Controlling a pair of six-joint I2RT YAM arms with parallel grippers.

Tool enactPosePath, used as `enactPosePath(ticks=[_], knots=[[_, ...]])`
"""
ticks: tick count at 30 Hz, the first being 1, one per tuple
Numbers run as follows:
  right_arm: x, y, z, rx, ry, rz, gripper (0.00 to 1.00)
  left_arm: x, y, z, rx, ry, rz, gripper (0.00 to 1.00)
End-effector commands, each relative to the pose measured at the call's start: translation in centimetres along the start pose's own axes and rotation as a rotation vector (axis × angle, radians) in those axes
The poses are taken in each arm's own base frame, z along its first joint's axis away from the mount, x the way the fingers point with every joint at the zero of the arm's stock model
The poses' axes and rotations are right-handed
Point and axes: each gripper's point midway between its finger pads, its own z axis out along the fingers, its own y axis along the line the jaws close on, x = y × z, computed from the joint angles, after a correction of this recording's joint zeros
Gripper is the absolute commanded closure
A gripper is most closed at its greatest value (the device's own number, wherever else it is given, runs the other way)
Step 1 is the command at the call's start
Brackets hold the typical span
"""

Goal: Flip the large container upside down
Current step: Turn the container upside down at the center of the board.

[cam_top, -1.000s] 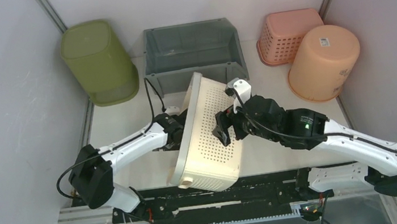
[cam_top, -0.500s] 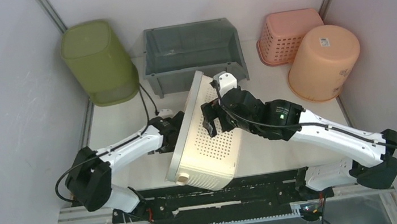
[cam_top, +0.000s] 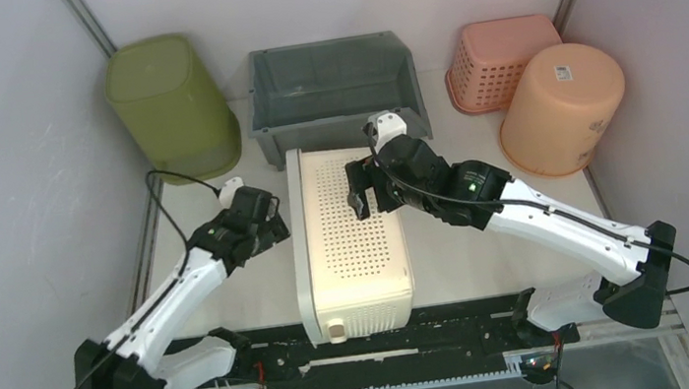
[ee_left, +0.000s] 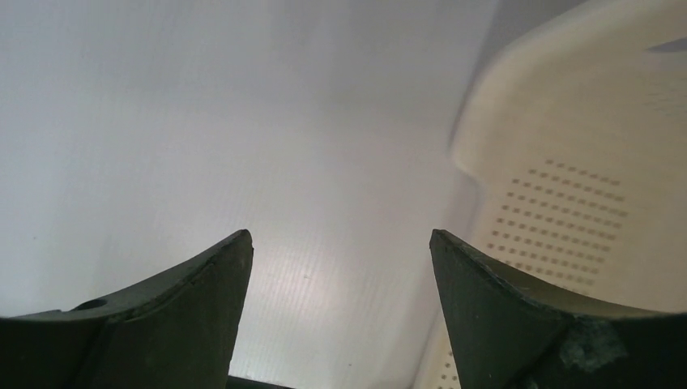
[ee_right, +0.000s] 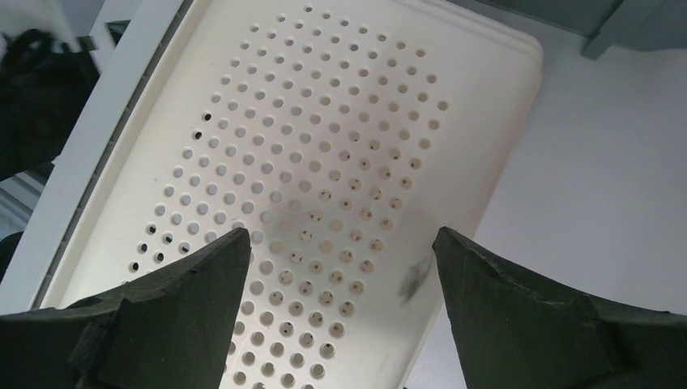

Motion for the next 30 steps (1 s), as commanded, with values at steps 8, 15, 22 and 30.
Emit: enactPosePath(ticks=[8,15,22,30], knots=[[1.8,-0.9,0.0,-0.018,0.067,0.001,0.08,-5.7,3.6,-9.2,0.134,-0.262,-0.216,0.14],[0.9,-1.7,-1.9,-0.025,0.031,0.020,0.08,-6.8,0.3,-15.7,0.446,-0.260,-0.214,0.07],[0.2,-3.1,-5.1,-0.029,-0.013,0.042,0.08,-7.3,-2.9,-22.8,0.771,-0.255,-0.201,0.00],[0.4,-4.7,-7.6,-0.045,-0.050,0.079,0.08,-5.0,-8.6,-23.9,1.076,-0.067,-0.137,0.00]])
